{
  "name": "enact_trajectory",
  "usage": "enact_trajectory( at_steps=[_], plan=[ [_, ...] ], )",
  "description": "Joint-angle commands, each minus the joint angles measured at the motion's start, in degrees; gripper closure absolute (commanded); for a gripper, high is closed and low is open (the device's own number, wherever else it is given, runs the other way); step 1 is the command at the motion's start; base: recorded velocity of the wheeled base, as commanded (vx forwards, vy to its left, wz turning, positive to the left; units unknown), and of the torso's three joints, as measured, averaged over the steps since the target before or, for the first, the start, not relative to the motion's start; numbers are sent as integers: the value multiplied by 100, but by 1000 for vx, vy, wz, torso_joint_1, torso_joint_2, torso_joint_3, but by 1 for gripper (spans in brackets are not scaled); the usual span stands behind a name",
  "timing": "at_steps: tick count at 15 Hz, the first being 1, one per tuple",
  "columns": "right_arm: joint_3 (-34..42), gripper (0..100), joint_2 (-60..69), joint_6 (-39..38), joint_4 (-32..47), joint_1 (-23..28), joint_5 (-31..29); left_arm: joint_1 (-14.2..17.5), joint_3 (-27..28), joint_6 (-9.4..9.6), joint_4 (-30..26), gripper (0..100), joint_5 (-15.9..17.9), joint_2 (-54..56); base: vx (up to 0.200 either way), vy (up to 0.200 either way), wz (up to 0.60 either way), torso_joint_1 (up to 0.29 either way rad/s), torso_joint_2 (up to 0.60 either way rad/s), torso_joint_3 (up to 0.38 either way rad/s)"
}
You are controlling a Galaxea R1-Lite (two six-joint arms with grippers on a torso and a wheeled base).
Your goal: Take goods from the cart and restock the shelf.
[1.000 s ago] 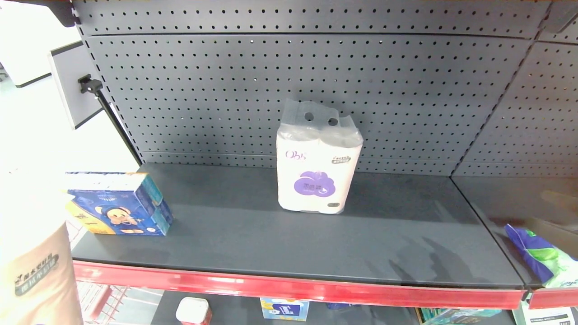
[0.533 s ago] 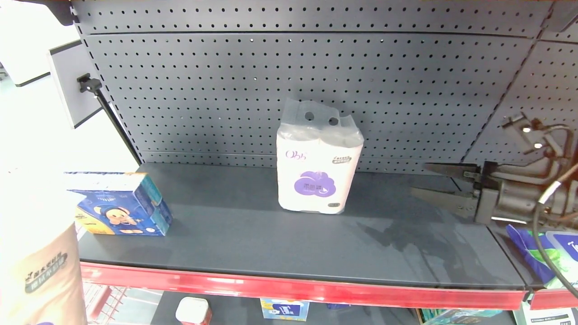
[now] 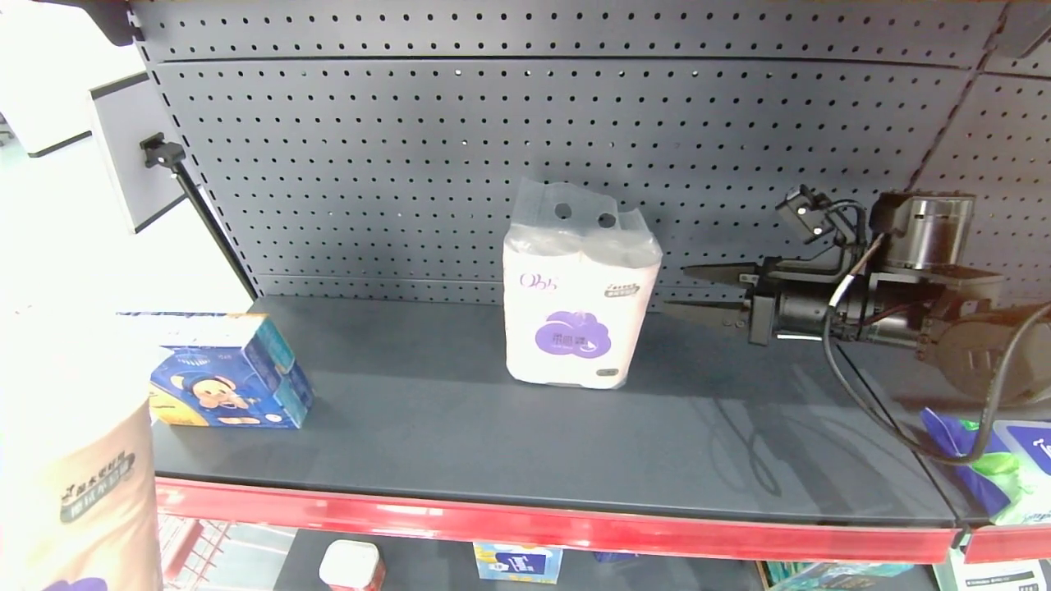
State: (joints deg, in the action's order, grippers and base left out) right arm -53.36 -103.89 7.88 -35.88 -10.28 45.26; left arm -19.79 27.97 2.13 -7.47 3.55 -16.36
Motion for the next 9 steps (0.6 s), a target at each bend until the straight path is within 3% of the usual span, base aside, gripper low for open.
enact_trajectory(
  at_steps=[1,9],
  plan=[
    [-78,0,-220,-5,2,-141,44,1,16,-2,9,100,-3,-34,0,0,0,0,0,0],
    [-896,0,-835,21,2,-379,62,1,16,-2,18,100,-21,-16,0,0,0,0,0,0]
  ],
)
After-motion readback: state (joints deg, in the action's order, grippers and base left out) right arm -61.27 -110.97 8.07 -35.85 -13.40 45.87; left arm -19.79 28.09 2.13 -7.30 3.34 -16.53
